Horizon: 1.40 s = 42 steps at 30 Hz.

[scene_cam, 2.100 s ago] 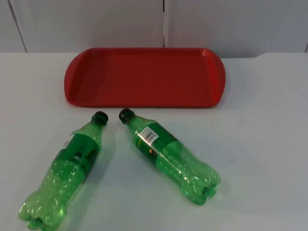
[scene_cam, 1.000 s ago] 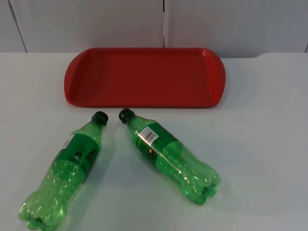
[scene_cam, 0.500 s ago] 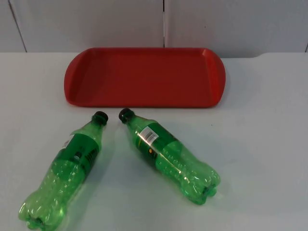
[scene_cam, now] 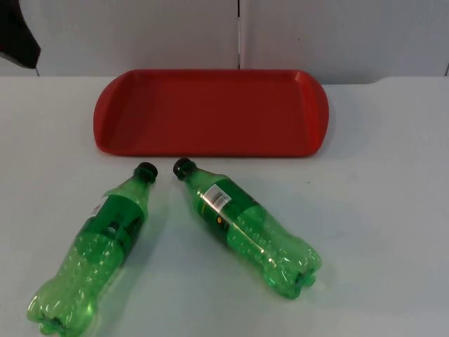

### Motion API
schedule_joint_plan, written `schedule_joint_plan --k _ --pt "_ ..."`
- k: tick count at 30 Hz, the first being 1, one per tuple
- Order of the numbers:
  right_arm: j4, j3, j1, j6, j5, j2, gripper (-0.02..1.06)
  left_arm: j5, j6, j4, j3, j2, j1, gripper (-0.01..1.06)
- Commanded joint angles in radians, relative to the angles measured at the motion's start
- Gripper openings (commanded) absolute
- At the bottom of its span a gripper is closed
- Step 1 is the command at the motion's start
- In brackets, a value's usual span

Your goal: Place the bottle upright on the tray.

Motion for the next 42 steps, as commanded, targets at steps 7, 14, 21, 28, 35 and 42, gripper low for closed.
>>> schedule_joint_plan --k 7,14,21,28,35,42 --pt "-0.003 0.005 -0.006 -0.002 0.0 -0.004 1.05 0.067 0.045 -0.032 -0.133 0.189 -0.035 1.05" --pt "-0.003 0.005 -0.006 -0.002 0.0 -0.004 1.05 0.069 0.047 -0.028 -0.152 0.295 -0.121 1.05" --pt "-0.003 0.005 -0.006 -0.002 0.0 -0.004 1.05 0.038 -0.01 -0.026 -0.152 0.425 -0.169 1.05" --pt "-0.003 0.005 -0.006 -0.002 0.0 -0.004 1.05 0.036 -0.03 -0.025 -0.15 0.497 -0.181 1.05" --pt "-0.003 0.005 -0.006 -0.002 0.0 -0.004 1.05 0.017 -0.041 -0.025 -0.15 0.587 -0.201 1.05" --pt "-0.003 0.005 -0.006 -0.002 0.0 -0.004 1.05 -0.017 -0.052 -0.018 -0.148 0.67 -0.219 1.05"
